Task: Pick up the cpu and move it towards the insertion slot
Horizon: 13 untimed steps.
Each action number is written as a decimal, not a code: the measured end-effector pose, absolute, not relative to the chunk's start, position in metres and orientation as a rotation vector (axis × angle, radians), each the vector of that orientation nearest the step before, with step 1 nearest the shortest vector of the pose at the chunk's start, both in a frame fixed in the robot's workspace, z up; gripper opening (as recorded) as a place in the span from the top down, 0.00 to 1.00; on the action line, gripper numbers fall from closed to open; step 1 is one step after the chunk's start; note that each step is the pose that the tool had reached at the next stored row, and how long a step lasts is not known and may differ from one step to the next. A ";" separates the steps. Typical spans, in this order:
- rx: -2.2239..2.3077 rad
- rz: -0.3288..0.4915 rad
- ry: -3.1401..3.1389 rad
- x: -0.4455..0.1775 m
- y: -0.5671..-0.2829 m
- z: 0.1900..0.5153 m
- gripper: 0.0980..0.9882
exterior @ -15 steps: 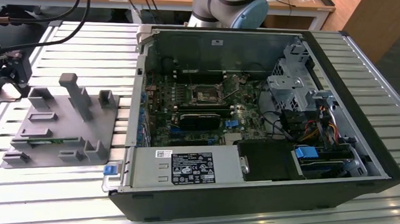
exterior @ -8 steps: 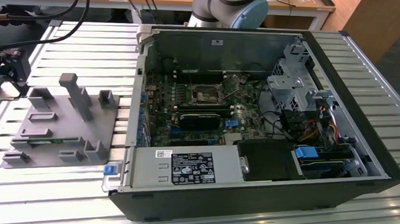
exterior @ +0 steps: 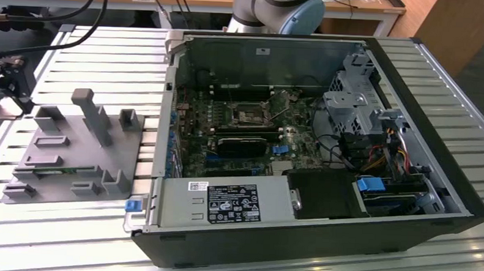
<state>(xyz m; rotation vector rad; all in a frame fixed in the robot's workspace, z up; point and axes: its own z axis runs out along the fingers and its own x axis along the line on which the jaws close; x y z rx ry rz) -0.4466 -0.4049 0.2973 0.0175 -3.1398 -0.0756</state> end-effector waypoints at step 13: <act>0.018 -0.074 -3.140 -0.447 -0.404 0.306 0.50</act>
